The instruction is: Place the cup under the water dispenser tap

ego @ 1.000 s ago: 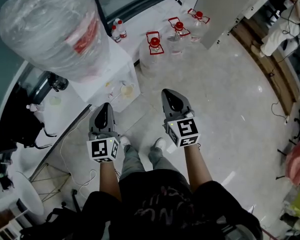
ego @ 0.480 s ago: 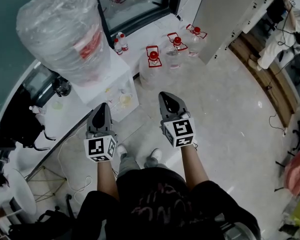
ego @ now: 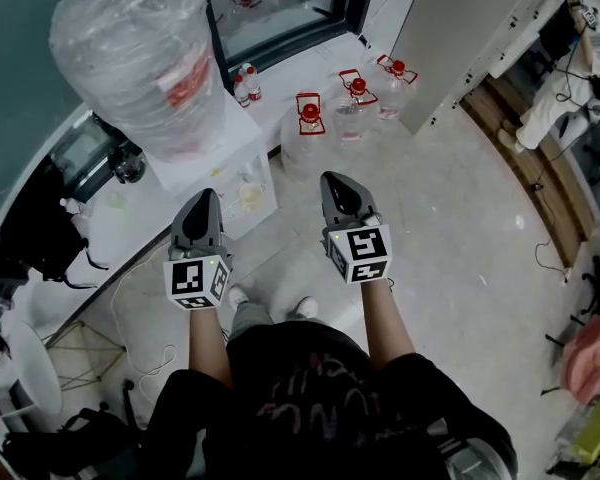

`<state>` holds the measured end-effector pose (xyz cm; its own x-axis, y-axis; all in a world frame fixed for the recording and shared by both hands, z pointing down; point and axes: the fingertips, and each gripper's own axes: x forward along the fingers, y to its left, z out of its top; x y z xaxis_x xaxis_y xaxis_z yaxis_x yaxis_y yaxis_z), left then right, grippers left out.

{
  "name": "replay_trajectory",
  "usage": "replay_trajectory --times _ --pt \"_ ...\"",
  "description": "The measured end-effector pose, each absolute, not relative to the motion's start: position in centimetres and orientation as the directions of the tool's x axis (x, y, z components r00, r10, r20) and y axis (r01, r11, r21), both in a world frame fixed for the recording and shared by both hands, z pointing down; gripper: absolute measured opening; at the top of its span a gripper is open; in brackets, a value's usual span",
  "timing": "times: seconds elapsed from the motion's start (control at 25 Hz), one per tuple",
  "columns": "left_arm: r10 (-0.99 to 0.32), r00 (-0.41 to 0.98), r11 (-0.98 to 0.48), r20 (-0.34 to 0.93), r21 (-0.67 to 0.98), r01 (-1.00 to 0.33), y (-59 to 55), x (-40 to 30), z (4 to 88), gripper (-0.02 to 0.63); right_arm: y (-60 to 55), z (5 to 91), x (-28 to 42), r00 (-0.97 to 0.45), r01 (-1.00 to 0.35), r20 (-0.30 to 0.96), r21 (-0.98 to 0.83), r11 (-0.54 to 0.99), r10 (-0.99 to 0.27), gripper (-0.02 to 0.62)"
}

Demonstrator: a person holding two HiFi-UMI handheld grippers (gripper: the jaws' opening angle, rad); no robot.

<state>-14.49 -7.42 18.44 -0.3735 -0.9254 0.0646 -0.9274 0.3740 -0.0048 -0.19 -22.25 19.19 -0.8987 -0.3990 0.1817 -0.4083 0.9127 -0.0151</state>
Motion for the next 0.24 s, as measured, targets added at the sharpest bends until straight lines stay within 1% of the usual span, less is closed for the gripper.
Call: replay_trajectory --times 0.24 --pt "-0.928 -0.369 0.368 0.055 -0.022 -0.929 -7.24 -14.52 17.67 0.018 -22.19 18.66 -0.48 -0.902 -0.404 0.169 -0.011 0.915 -0.397 0.012"
